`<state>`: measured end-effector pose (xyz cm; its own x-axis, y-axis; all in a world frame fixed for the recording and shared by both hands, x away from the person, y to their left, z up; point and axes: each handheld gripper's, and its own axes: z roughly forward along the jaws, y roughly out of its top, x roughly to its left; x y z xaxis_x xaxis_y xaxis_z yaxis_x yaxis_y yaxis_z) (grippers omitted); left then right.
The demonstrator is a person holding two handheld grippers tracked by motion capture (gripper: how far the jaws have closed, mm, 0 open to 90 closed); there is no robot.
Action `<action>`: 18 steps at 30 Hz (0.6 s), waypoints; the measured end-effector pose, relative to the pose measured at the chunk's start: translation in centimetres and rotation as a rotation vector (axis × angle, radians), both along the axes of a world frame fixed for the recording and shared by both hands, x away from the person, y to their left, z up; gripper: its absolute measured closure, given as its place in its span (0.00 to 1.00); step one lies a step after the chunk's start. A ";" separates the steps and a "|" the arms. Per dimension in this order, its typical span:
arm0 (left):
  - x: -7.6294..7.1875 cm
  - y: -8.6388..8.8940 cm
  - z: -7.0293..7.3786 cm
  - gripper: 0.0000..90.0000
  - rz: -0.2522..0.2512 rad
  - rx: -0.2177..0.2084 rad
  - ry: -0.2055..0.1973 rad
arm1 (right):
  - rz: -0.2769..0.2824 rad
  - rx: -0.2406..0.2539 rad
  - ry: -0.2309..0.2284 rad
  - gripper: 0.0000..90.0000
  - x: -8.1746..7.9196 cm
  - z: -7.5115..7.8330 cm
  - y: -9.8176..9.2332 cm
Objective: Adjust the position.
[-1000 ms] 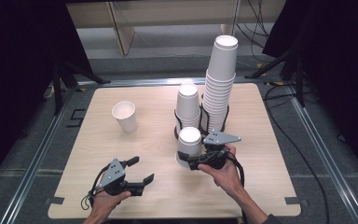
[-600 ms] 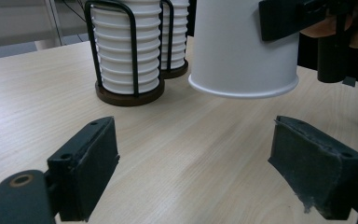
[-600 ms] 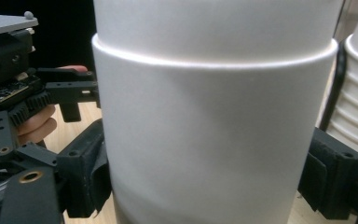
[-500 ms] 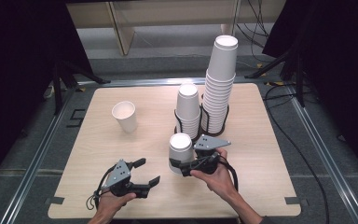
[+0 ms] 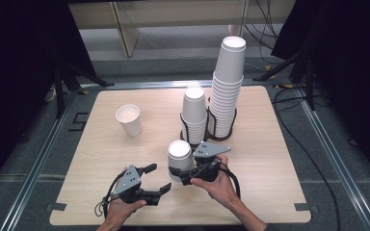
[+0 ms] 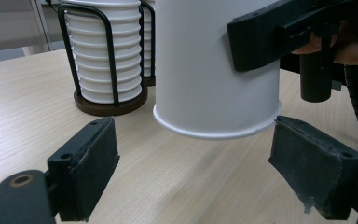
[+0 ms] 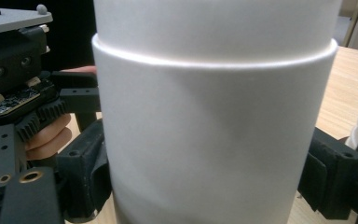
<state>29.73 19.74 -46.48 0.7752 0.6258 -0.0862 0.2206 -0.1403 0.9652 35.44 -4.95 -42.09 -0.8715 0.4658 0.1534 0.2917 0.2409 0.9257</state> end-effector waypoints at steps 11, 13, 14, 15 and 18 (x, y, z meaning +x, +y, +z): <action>0.0 -0.8 -0.1 0.16 -0.016 -0.012 0.007 | 0.037 -0.005 -0.021 0.20 -0.7 -0.1 1.4; 0.0 -0.9 -0.1 0.16 -0.022 -0.018 0.009 | 0.037 -0.023 -0.037 0.20 -0.9 0.0 1.5; 0.0 -1.0 -0.1 0.15 -0.022 -0.018 0.011 | 0.056 0.001 -0.036 0.20 -0.9 -0.1 1.8; 0.0 -1.1 -0.1 0.15 -0.022 -0.022 0.010 | 0.054 -0.008 -0.041 0.20 -1.0 -0.1 1.9; 0.0 -1.3 -0.2 0.07 -0.021 -0.012 0.012 | 0.066 -0.015 -0.057 0.20 -1.3 0.0 2.2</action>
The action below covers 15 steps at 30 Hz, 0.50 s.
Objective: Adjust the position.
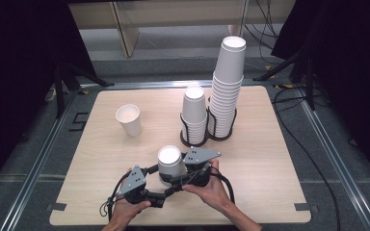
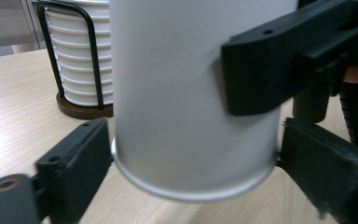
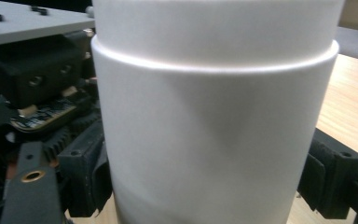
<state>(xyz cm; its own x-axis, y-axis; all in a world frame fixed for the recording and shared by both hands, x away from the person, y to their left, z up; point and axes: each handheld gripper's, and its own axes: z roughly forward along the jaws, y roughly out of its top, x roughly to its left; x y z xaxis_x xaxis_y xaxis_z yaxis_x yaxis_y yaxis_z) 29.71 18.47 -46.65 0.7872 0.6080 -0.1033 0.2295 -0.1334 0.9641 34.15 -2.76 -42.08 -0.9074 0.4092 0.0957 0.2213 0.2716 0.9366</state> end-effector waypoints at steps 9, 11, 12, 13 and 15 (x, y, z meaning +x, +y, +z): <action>0.0 -0.3 0.0 0.03 0.004 -0.017 0.002 | 0.034 0.016 0.015 0.20 -0.6 -0.1 0.7; 0.1 -0.5 -0.1 0.03 -0.004 -0.046 -0.007 | 0.045 0.026 0.005 0.20 -0.7 -0.1 0.9; 0.1 -0.5 -0.1 0.03 -0.006 -0.041 -0.010 | 0.041 0.014 0.018 0.20 -0.8 -0.1 0.9; 0.0 -0.5 -0.1 0.04 -0.006 -0.035 -0.009 | 0.043 0.017 0.015 0.20 -0.9 -0.1 1.0; -0.1 -0.5 0.0 0.04 -0.006 -0.021 -0.006 | 0.048 0.018 0.006 0.20 -0.9 -0.1 1.0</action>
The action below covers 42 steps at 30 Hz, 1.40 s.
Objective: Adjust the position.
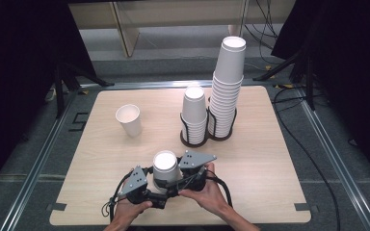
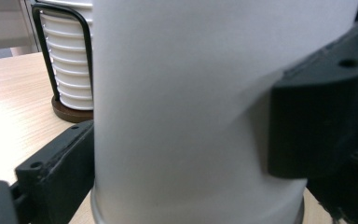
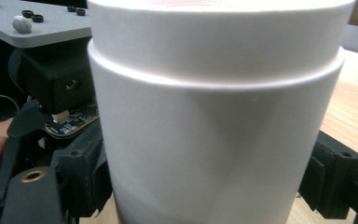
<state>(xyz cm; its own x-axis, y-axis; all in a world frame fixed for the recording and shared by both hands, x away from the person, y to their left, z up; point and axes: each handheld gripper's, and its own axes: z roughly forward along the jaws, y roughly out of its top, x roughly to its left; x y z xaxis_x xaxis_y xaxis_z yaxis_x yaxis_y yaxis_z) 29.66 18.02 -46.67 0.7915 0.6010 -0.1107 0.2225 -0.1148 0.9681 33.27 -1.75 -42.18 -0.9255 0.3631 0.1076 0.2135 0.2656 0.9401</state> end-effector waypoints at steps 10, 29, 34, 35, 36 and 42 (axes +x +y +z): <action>-0.1 -0.1 0.1 0.07 -0.005 -0.010 -0.017 | 0.003 0.006 0.022 0.20 -0.3 0.0 0.2; -0.2 0.3 0.5 0.17 -0.041 0.116 -0.045 | 0.041 -0.011 0.032 0.17 0.1 2.0 -1.1; 0.0 0.6 0.8 0.18 -0.033 0.183 -0.081 | 0.032 -0.025 0.027 0.17 0.1 3.4 -2.2; 0.0 0.6 0.8 0.18 -0.033 0.186 -0.086 | 0.032 -0.031 0.027 0.17 0.1 3.6 -2.4; -0.1 0.6 0.9 0.18 -0.035 0.214 -0.091 | 0.034 -0.034 0.016 0.17 0.3 3.8 -2.6; -0.3 0.5 0.9 0.19 -0.043 0.289 -0.113 | 0.072 -0.086 0.050 0.17 0.2 4.2 -3.0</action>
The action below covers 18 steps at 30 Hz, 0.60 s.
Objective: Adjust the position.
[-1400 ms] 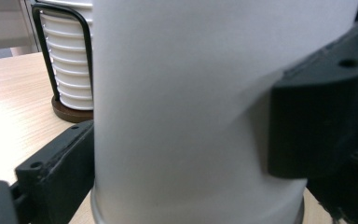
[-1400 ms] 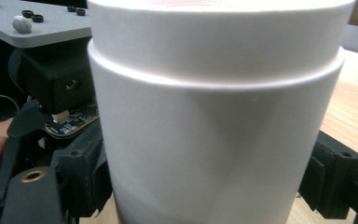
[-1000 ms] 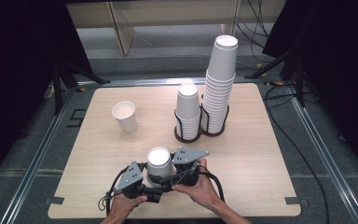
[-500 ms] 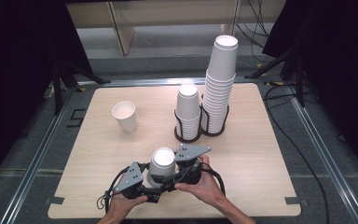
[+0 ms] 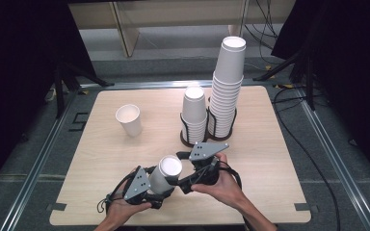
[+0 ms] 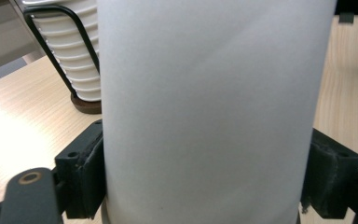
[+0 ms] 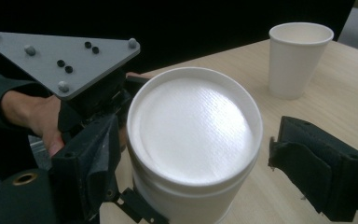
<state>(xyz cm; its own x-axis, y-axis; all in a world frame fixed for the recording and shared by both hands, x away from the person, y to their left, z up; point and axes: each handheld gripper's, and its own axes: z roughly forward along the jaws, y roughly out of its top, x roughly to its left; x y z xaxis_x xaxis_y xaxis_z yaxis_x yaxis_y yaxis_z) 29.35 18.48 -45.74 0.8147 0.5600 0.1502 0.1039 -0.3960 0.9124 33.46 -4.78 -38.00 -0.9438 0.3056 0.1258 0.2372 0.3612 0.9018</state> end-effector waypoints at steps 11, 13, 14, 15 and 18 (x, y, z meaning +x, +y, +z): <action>-0.3 -0.1 0.2 0.19 -0.047 0.163 -0.036 | 0.038 -0.090 0.005 0.17 -0.1 -0.5 0.3; -0.2 -0.1 0.2 0.19 -0.055 0.193 -0.046 | 0.051 -0.100 0.016 0.18 0.0 -0.7 0.3; -0.4 -0.1 0.3 0.19 -0.059 0.201 -0.038 | 0.059 -0.116 0.017 0.18 0.0 -0.8 0.4; -0.4 -0.2 0.2 0.19 -0.062 0.201 -0.049 | 0.059 -0.116 0.017 0.18 0.0 -0.8 0.4; -0.5 -0.3 0.2 0.19 -0.082 0.224 -0.037 | 0.066 -0.123 0.027 0.18 -0.1 -1.1 0.6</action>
